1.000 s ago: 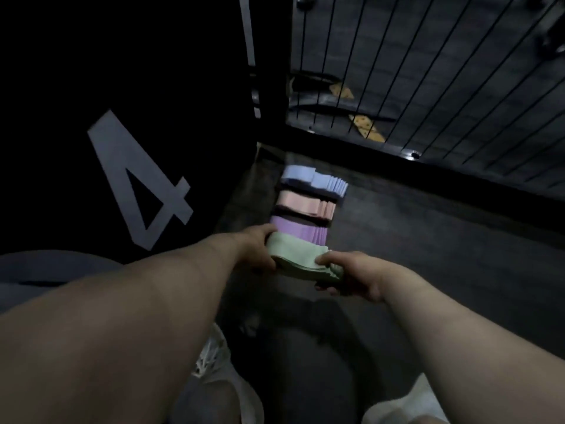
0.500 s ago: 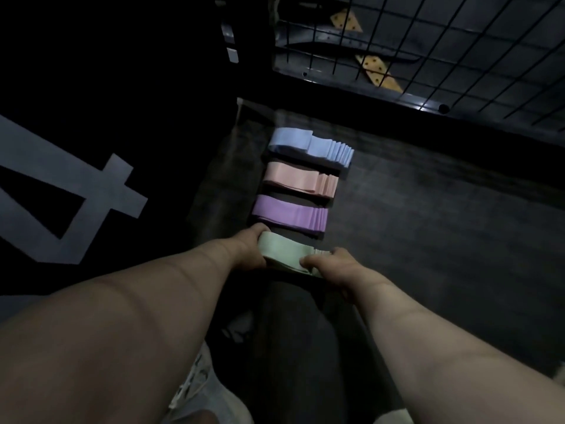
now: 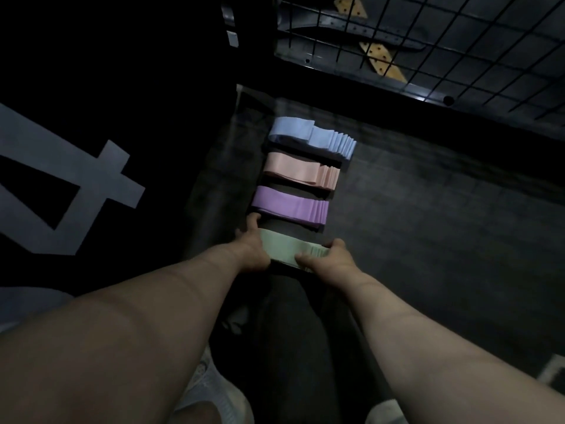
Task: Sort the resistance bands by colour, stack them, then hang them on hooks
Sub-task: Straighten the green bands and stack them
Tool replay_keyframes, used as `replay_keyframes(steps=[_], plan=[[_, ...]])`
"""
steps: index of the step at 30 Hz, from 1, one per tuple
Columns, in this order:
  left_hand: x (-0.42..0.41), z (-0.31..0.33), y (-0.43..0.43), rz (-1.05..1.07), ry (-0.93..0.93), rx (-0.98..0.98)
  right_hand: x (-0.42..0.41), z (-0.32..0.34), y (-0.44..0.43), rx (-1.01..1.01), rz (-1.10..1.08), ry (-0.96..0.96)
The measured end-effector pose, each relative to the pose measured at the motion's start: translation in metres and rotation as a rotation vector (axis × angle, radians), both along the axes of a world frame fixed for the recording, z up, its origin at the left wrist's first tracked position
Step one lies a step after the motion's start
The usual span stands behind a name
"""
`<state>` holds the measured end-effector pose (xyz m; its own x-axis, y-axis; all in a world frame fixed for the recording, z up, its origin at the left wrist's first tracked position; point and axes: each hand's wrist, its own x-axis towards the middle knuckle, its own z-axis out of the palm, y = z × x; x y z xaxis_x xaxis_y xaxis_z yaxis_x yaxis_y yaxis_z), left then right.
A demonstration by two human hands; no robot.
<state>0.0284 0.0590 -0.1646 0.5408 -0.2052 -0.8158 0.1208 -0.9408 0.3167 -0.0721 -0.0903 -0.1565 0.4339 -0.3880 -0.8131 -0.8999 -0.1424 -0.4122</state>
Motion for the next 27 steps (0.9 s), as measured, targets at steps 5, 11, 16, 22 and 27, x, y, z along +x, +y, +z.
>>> replay_keyframes(steps=[5, 11, 16, 22, 27], plan=[[-0.018, 0.005, -0.008, 0.037, -0.06, 0.121, -0.008, 0.003, 0.01, -0.11, -0.048, -0.058], [-0.03, 0.01, -0.017, 0.021, -0.11, 0.163, -0.01, 0.007, 0.028, -0.173, -0.06, -0.092], [-0.036, 0.011, -0.017, -0.033, -0.107, 0.156, -0.008, 0.01, 0.03, -0.18, -0.091, -0.11], [-0.036, 0.02, -0.013, -0.074, -0.195, 0.143, -0.011, 0.007, 0.029, -0.161, -0.111, -0.078], [-0.042, 0.02, -0.008, 0.049, -0.386, 0.02, -0.014, 0.011, 0.034, -0.152, -0.139, -0.136]])
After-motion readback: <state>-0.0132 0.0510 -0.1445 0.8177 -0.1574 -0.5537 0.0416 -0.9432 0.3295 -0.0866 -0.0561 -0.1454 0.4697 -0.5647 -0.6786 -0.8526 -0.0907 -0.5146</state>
